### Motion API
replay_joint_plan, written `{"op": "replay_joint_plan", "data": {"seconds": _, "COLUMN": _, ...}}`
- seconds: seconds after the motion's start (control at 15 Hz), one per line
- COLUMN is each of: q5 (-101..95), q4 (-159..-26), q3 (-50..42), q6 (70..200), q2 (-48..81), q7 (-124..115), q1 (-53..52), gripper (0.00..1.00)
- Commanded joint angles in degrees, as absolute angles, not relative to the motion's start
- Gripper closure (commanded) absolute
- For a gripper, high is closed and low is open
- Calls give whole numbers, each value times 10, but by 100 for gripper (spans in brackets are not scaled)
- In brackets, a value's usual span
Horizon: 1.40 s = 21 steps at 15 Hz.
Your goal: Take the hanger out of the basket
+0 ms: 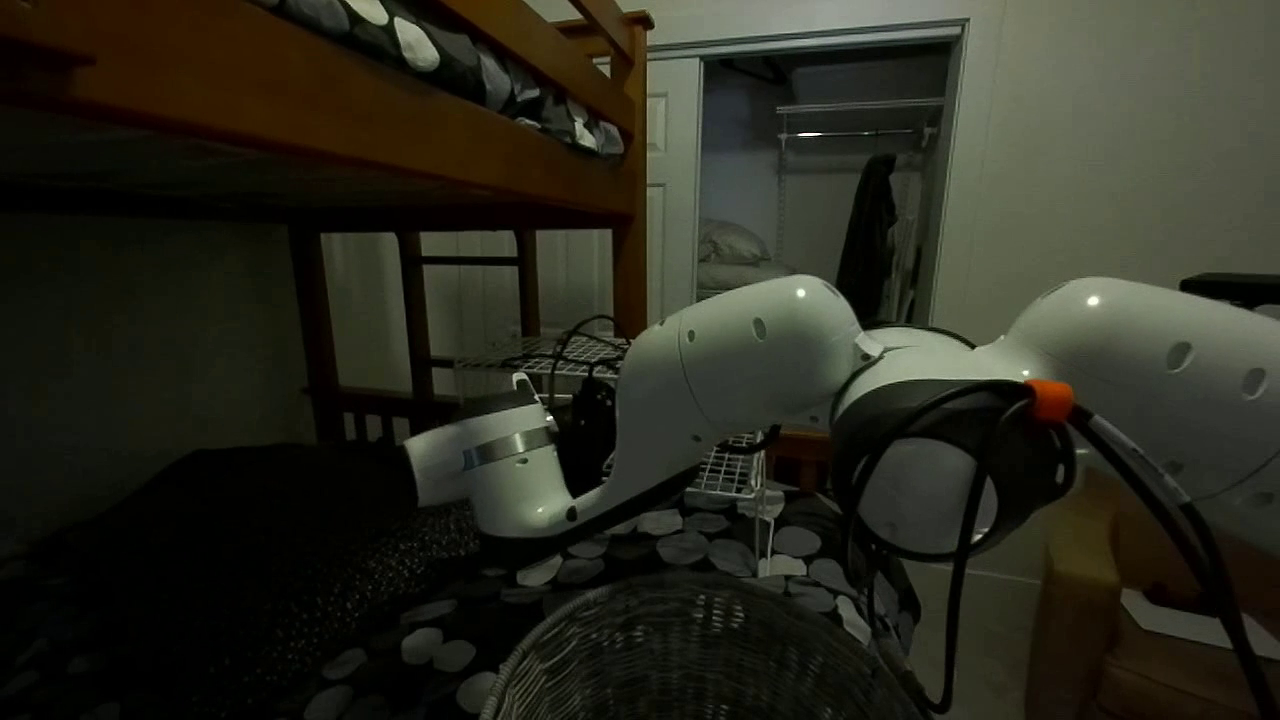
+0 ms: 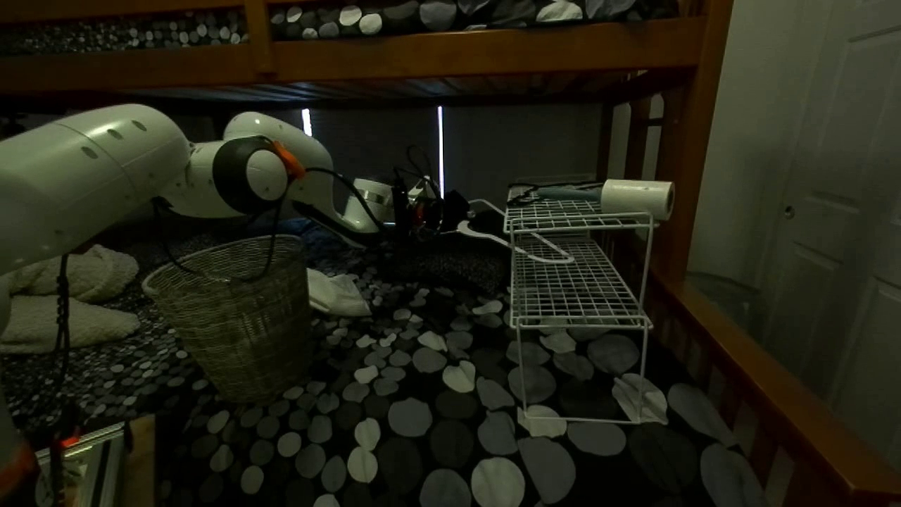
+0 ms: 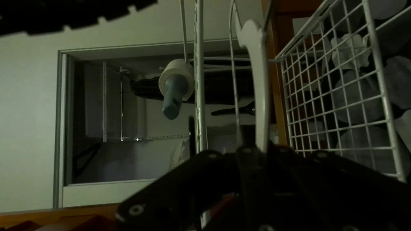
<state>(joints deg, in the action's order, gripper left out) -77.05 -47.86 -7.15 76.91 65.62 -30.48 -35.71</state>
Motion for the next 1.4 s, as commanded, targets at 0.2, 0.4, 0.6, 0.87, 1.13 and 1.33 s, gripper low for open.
{"op": "replay_joint_plan", "data": {"seconds": 0.2, "q5": -758, "q4": -447, "q3": -70, "q6": 780, "q2": 687, "q7": -315, "q1": -311, "gripper": 99}}
{"op": "replay_joint_plan", "data": {"seconds": 0.4, "q5": -758, "q4": -428, "q3": -69, "q6": 781, "q2": 704, "q7": -305, "q1": -291, "gripper": 99}}
{"op": "replay_joint_plan", "data": {"seconds": 0.6, "q5": -757, "q4": -406, "q3": -65, "q6": 782, "q2": 725, "q7": -306, "q1": -280, "gripper": 99}}
{"op": "replay_joint_plan", "data": {"seconds": 0.87, "q5": -761, "q4": -377, "q3": -73, "q6": 768, "q2": 749, "q7": -313, "q1": -272, "gripper": 99}}
{"op": "replay_joint_plan", "data": {"seconds": 1.13, "q5": -758, "q4": -353, "q3": -73, "q6": 752, "q2": 764, "q7": -321, "q1": -261, "gripper": 99}}
{"op": "replay_joint_plan", "data": {"seconds": 1.33, "q5": -752, "q4": -346, "q3": -64, "q6": 762, "q2": 769, "q7": -328, "q1": -251, "gripper": 99}}
